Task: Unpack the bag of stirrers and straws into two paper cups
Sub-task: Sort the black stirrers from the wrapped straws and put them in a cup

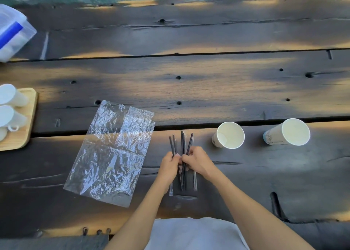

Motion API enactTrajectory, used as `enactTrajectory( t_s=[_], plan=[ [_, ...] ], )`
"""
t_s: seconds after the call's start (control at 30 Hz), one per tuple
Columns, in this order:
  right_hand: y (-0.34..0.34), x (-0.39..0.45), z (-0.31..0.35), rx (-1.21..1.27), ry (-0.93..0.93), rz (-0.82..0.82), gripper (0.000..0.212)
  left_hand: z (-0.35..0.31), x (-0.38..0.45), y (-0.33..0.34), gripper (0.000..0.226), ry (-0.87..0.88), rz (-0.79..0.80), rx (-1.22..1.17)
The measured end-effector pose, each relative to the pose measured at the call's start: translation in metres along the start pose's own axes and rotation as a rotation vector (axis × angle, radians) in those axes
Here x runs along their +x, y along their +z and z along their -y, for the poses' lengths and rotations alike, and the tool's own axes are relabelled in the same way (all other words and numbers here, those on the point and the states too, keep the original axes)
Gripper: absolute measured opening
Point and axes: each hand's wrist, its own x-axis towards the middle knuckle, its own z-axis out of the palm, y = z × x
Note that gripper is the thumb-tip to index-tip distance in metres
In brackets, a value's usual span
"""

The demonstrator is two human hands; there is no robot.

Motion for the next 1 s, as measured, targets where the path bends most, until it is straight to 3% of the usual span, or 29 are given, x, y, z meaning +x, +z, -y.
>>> enactTrajectory(
  t_s=[0.07, 0.17, 0.37, 0.5, 0.6, 0.87, 1.0],
  plan=[
    [-0.004, -0.006, 0.002, 0.103, -0.062, 0.065, 0.023, -0.006, -0.005, -0.002, 0.023, 0.028, 0.051, -0.002],
    [-0.012, -0.014, 0.005, 0.193, -0.135, 0.092, 0.025, -0.014, -0.011, -0.005, 0.024, 0.029, 0.170, -0.217],
    [-0.027, -0.017, 0.008, 0.183, -0.220, 0.083, 0.020, -0.018, -0.025, -0.010, 0.023, 0.098, 0.312, -0.391],
    [-0.034, -0.018, 0.013, 0.189, -0.273, 0.052, 0.009, -0.021, -0.032, -0.013, 0.021, 0.177, 0.347, -0.300],
    [-0.036, -0.022, 0.017, 0.366, -0.261, 0.117, 0.015, -0.024, -0.034, -0.019, 0.026, 0.212, 0.357, -0.169],
    [-0.037, -0.030, 0.026, 0.787, -0.261, 0.275, 0.018, -0.039, -0.041, -0.033, 0.028, 0.205, 0.501, -0.171],
    [-0.041, -0.034, 0.027, 0.870, -0.296, 0.340, 0.017, -0.042, -0.046, -0.029, 0.036, 0.177, 0.518, -0.177]
  ],
)
